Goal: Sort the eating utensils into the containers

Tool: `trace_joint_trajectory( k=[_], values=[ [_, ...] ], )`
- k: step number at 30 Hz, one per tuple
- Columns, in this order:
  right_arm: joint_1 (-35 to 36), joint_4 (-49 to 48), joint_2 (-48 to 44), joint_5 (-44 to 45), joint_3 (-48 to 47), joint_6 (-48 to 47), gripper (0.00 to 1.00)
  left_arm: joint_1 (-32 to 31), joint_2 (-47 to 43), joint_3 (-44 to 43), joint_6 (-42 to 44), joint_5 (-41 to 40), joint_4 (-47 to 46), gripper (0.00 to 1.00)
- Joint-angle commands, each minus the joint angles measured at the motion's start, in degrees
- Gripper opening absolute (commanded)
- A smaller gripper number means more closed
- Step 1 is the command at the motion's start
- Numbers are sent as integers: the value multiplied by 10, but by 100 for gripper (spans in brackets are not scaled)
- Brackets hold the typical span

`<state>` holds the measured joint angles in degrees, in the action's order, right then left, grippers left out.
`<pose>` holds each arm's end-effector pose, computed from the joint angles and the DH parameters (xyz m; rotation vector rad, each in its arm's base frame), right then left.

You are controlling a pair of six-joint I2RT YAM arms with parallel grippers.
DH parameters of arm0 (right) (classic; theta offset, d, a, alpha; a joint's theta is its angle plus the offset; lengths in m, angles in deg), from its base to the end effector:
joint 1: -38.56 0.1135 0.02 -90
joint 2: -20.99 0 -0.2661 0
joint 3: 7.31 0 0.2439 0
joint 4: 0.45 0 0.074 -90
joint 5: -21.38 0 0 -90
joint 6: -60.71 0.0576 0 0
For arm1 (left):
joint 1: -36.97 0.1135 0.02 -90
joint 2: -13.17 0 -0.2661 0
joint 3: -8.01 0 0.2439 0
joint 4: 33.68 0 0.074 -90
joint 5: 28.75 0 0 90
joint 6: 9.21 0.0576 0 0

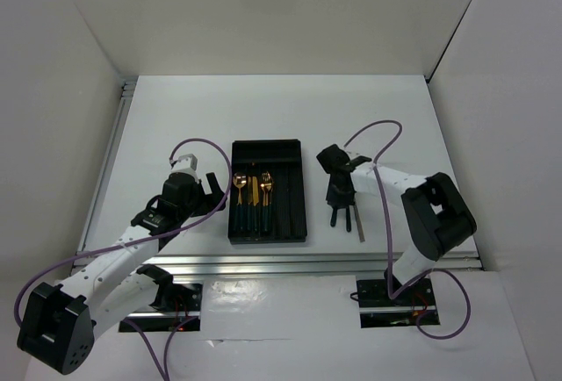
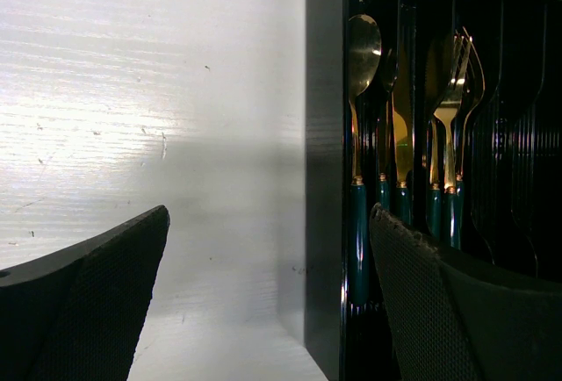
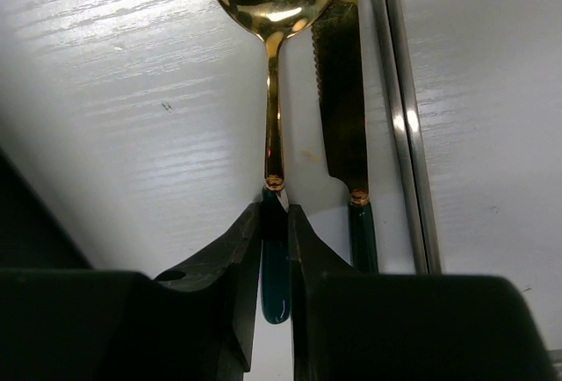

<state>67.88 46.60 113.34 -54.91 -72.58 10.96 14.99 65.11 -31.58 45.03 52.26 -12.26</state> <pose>0.2540 0.1270 0.1433 0.3110 2.7616 -0.0534 0.1916 -0.0676 0.1981 -0.3523 2.1525 -0.4121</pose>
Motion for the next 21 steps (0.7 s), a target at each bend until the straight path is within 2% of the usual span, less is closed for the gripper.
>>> trace_joint_trajectory(
  k=[1, 7, 12, 17, 21],
  values=[
    [22, 50, 3, 21, -16, 20, 0, 3, -4, 4, 12, -3, -20, 100],
    [71, 78, -74, 21, -106, 20, 0, 3, -9, 4, 12, -3, -20, 100],
    [108, 23, -97, -21, -166, 9, 0, 3, -14, 4, 6, -8, -15, 100],
    [165, -66, -28, -61, -203, 19, 0, 3, -19, 4, -7, -28, -9, 100],
    [198, -84, 38, -54, -257, 42, 0, 3, -39, 4, -28, -71, 16, 100]
  ],
)
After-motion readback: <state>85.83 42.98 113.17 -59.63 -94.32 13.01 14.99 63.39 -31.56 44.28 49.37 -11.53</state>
